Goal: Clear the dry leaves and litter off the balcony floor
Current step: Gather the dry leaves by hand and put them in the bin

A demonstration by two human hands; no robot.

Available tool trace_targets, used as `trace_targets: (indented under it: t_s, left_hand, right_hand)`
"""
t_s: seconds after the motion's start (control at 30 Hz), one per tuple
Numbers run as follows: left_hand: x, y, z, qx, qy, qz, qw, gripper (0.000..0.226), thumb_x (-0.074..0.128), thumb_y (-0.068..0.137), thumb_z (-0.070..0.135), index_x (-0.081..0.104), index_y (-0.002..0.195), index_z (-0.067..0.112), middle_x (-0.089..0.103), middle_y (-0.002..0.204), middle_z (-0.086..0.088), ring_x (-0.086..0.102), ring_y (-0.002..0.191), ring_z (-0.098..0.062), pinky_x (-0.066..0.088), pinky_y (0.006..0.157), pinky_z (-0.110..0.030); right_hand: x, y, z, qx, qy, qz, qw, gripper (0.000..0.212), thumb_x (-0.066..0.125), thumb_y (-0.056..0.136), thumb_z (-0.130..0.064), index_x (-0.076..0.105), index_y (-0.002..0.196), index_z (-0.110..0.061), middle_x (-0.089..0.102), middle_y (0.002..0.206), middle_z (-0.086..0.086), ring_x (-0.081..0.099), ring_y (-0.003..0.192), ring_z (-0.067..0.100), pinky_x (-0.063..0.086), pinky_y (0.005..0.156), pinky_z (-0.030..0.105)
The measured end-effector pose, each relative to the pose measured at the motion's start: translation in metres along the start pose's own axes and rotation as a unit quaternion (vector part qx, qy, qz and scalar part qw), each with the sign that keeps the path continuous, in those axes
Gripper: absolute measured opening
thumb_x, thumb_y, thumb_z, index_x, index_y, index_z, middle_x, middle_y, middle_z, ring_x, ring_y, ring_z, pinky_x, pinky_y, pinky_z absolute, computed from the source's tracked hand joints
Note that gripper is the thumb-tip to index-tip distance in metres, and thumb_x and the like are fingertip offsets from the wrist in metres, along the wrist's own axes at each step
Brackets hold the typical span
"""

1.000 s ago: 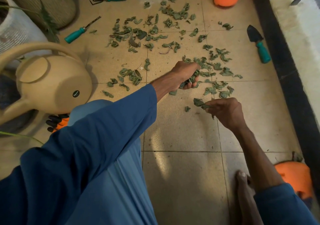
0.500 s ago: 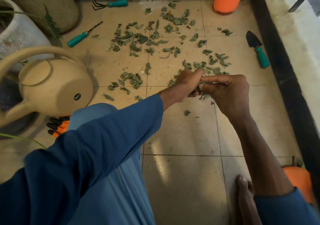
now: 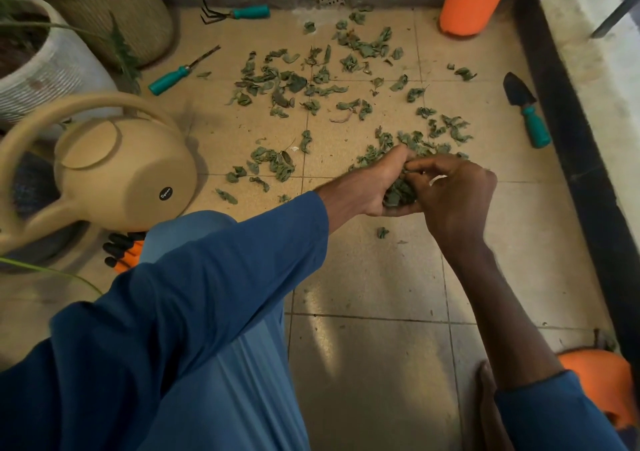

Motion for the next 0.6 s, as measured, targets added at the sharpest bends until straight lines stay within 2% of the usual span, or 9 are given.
trace_targets:
  t_s: [0.13,0.23,0.3,0.37,0.47,0.53,0.6]
  left_hand:
    - [-0.007,0.001,0.005,0.017,0.023,0.024,0.999,0.027,0.043,0.099,0.033,0.051,0.082,0.014,0.053,0.058,-0.001,0.05,0.04,-0.011,0.035,0.032,-0.017]
    - [-0.016,0.004,0.011,0.047,0.051,0.057,0.996,0.026,0.044,0.101,0.032,0.053,0.085,0.013,0.054,0.058,-0.002,0.047,0.041,-0.01,0.032,0.033,-0.016]
    - [-0.02,0.005,0.015,0.067,0.069,0.079,0.992,0.025,0.047,0.101,0.029,0.055,0.083,0.014,0.053,0.057,-0.002,0.045,0.043,-0.01,0.031,0.036,-0.016]
    - [-0.021,0.004,0.017,0.08,0.08,0.089,0.99,0.022,0.05,0.1,0.025,0.058,0.084,0.013,0.053,0.057,-0.002,0.045,0.042,-0.01,0.03,0.037,-0.016]
    - [-0.02,0.003,0.021,0.102,0.105,0.099,0.984,0.017,0.054,0.098,0.022,0.062,0.088,0.01,0.054,0.06,-0.004,0.045,0.038,-0.01,0.028,0.035,-0.015]
    - [-0.02,0.004,0.024,0.12,0.119,0.104,0.98,0.017,0.055,0.096,0.02,0.063,0.084,0.01,0.055,0.058,-0.003,0.046,0.039,-0.011,0.028,0.035,-0.015]
    - [-0.023,0.006,0.026,0.136,0.138,0.115,0.974,0.022,0.058,0.096,0.022,0.063,0.078,0.01,0.06,0.06,-0.003,0.049,0.043,-0.013,0.031,0.037,-0.016]
  right_hand:
    - [0.01,-0.002,-0.008,-0.051,-0.011,-0.044,0.998,0.021,0.076,0.082,-0.002,0.081,0.098,-0.016,0.078,0.09,-0.002,0.072,0.079,0.013,0.061,0.074,0.039]
    - [0.015,-0.005,-0.015,-0.1,-0.01,-0.075,0.992,0.025,0.069,0.084,0.005,0.08,0.098,-0.012,0.078,0.09,0.003,0.072,0.081,0.018,0.061,0.076,0.04]
    - [0.018,-0.005,-0.012,-0.097,-0.015,-0.079,0.992,0.027,0.068,0.086,0.005,0.08,0.103,-0.012,0.076,0.097,0.004,0.069,0.086,0.016,0.06,0.077,0.033]
    - [0.017,-0.003,-0.004,-0.076,-0.026,-0.073,0.994,0.026,0.071,0.086,0.001,0.079,0.106,-0.014,0.073,0.101,0.005,0.065,0.087,0.013,0.057,0.074,0.022]
    - [0.013,-0.001,0.008,-0.022,-0.004,-0.061,0.998,0.019,0.077,0.085,-0.007,0.081,0.1,-0.018,0.074,0.093,-0.003,0.064,0.077,0.0,0.046,0.069,0.006]
    - [0.01,0.0,0.017,0.037,0.05,-0.049,0.997,0.014,0.081,0.084,-0.012,0.079,0.096,-0.018,0.075,0.087,-0.007,0.067,0.074,-0.003,0.047,0.068,0.005]
    - [0.012,-0.002,0.031,0.111,0.158,-0.055,0.98,0.016,0.081,0.085,-0.016,0.076,0.099,-0.011,0.076,0.086,-0.001,0.07,0.074,0.004,0.054,0.069,0.015]
Point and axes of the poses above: each hand's wrist, its own y-axis towards the middle knuckle, its own x-axis out of the palm, z = x × y, the point moved 7 cm from there along y, towards the middle knuckle
